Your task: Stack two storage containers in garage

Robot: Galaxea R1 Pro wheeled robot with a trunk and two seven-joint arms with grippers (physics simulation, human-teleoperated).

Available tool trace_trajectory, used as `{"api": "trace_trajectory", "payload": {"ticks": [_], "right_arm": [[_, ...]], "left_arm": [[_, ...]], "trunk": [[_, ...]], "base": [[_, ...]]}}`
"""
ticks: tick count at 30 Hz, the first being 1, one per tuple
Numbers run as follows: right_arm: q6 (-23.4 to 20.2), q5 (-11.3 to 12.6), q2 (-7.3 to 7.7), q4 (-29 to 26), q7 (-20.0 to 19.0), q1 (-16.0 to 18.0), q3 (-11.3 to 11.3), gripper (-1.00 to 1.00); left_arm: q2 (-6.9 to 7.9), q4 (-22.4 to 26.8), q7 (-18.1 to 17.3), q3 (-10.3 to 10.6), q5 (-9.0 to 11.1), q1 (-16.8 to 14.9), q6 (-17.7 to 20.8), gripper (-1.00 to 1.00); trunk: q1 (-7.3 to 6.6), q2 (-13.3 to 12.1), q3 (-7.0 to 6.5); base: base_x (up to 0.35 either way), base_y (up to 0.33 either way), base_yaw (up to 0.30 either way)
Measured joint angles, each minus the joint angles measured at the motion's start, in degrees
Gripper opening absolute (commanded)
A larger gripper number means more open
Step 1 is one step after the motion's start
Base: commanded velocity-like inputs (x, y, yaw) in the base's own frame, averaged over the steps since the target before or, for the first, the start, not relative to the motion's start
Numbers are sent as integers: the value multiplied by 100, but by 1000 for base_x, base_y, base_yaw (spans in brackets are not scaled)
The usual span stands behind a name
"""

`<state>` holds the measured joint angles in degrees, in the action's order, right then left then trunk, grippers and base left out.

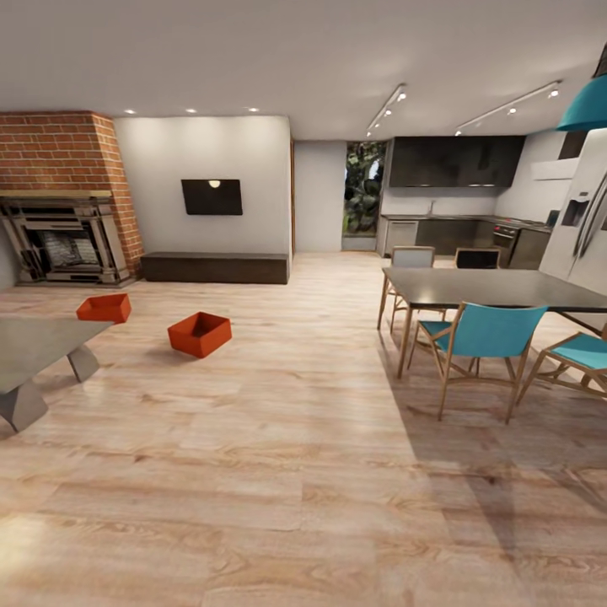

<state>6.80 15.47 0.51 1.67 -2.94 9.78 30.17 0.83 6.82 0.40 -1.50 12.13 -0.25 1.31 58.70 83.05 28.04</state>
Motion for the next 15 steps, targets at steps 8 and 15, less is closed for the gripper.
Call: {"api": "trace_trajectory", "payload": {"ticks": [8, 15], "right_arm": [[7, 5, -6, 0, 0, 1, -20, 100], [7, 26, -15, 0, 2, 0, -23, 100]], "left_arm": [[0, -1, 0, 2, -6, 0, -4, 100], [5, -2, 0, -2, -7, 0, -4, 100]], "trunk": [[0, 0, 0], [0, 0, 0]], "base": [[323, 0, 0], [323, 0, 0]]}}
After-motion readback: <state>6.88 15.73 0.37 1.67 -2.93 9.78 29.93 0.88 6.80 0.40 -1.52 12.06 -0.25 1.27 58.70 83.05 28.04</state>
